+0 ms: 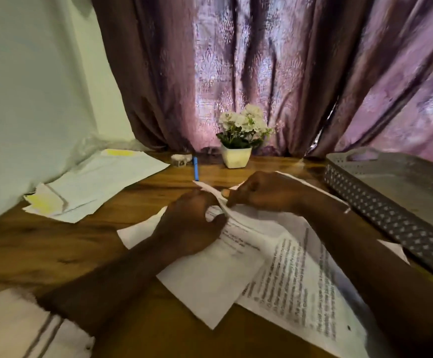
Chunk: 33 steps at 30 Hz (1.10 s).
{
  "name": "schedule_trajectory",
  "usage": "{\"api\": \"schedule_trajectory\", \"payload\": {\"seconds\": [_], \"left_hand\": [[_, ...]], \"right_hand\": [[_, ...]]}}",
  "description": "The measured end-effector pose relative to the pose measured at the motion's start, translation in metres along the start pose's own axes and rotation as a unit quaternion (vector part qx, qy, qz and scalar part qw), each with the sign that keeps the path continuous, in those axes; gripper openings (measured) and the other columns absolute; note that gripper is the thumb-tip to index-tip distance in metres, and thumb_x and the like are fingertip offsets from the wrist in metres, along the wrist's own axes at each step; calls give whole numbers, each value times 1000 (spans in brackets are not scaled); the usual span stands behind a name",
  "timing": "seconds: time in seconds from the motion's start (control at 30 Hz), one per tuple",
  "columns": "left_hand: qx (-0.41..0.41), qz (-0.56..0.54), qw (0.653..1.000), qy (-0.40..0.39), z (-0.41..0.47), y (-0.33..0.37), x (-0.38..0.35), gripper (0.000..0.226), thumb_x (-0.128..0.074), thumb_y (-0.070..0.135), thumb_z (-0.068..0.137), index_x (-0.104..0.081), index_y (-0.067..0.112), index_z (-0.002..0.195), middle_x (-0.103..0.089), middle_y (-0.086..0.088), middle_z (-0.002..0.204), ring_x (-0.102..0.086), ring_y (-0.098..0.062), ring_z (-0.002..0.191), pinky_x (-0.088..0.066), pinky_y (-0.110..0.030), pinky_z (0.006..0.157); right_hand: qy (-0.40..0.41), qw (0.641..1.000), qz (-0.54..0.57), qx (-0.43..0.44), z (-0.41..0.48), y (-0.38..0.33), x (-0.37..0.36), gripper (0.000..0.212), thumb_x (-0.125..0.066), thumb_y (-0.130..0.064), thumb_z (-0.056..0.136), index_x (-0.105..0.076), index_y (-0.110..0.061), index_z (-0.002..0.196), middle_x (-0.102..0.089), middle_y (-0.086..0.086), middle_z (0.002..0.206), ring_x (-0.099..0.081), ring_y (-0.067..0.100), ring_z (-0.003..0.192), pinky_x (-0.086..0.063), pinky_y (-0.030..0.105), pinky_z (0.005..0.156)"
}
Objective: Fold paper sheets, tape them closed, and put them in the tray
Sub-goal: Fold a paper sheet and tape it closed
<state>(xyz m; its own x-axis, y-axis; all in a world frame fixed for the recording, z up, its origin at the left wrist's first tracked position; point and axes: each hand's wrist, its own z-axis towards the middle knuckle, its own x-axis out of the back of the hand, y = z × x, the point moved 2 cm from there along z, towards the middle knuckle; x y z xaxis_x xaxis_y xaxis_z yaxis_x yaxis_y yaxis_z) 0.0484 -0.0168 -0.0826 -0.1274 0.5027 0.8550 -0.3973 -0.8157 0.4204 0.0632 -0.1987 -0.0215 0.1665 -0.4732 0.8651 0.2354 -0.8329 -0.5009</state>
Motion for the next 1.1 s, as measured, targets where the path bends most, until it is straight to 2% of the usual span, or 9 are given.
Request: {"api": "schedule_trajectory", "payload": {"seconds": [0.1,0.2,0.3,0.43,0.53,0.67,0.9,0.97,1.1], "left_hand": [[65,-47,994,75,-3,-9,4,26,-69,26,91,-69,21,116,-70,5,115,-64,-15,108,-46,-23,87],[38,25,989,140,-8,-6,7,42,-67,41,91,-56,27,129,-61,3,131,-59,-19,118,-47,-30,94],[-64,126,983,116,-6,5,12,58,-46,58,98,-42,31,149,-39,3,160,-34,-20,148,-32,-43,119],[-65,69,992,-85,6,31,6,57,-42,54,103,-38,28,154,-40,2,160,-34,-18,148,-28,-36,119],[-15,79,990,-115,20,11,-4,66,-41,66,99,-31,35,157,-36,6,162,-34,-17,148,-26,-34,120],[54,123,984,-115,45,-45,-13,89,-31,92,82,-19,48,158,-23,18,167,-22,-11,155,-23,-43,126],[58,72,991,-102,45,-34,-3,91,-33,84,84,-26,33,160,-24,9,168,-26,-15,153,-25,-40,125],[23,45,997,-52,47,-35,-1,87,-38,81,87,-26,35,158,-26,8,167,-28,-15,152,-27,-41,124],[-105,104,986,72,54,-35,7,80,-49,65,90,-22,33,159,-24,8,167,-23,-15,153,-23,-46,124]], "right_hand": [[44,999,-12,-3,1,5,-18,31,-61,-51,98,-82,-29,99,-68,-12,89,-60,2,79,-40,1,63],[97,989,-103,-30,10,13,-34,38,-66,-54,92,-68,-23,114,-62,2,116,-59,25,115,-51,36,96],[108,972,-192,-79,9,9,-45,64,-51,-64,96,-48,-17,140,-44,14,145,-39,35,139,-44,45,104],[109,974,-186,-71,16,13,-45,58,-65,-40,95,-42,-16,142,-42,13,148,-38,33,140,-47,43,99],[116,975,-184,-56,18,17,-46,57,-68,-35,94,-42,-16,141,-44,12,146,-41,32,136,-47,42,98],[144,974,-169,-45,20,20,-50,61,-57,-58,96,-47,-15,139,-48,11,141,-46,30,130,-47,40,93],[117,992,-23,-39,15,36,-34,42,-69,-59,88,-58,-27,113,-59,-7,109,-59,19,116,-46,33,90],[153,987,52,-7,18,39,-30,30,-75,-52,85,-60,-31,98,-62,-11,103,-62,16,108,-49,32,88],[261,951,-102,132,15,27,-17,16,-69,-45,93,-63,-31,98,-62,-9,102,-58,15,93,-42,31,74]]}}
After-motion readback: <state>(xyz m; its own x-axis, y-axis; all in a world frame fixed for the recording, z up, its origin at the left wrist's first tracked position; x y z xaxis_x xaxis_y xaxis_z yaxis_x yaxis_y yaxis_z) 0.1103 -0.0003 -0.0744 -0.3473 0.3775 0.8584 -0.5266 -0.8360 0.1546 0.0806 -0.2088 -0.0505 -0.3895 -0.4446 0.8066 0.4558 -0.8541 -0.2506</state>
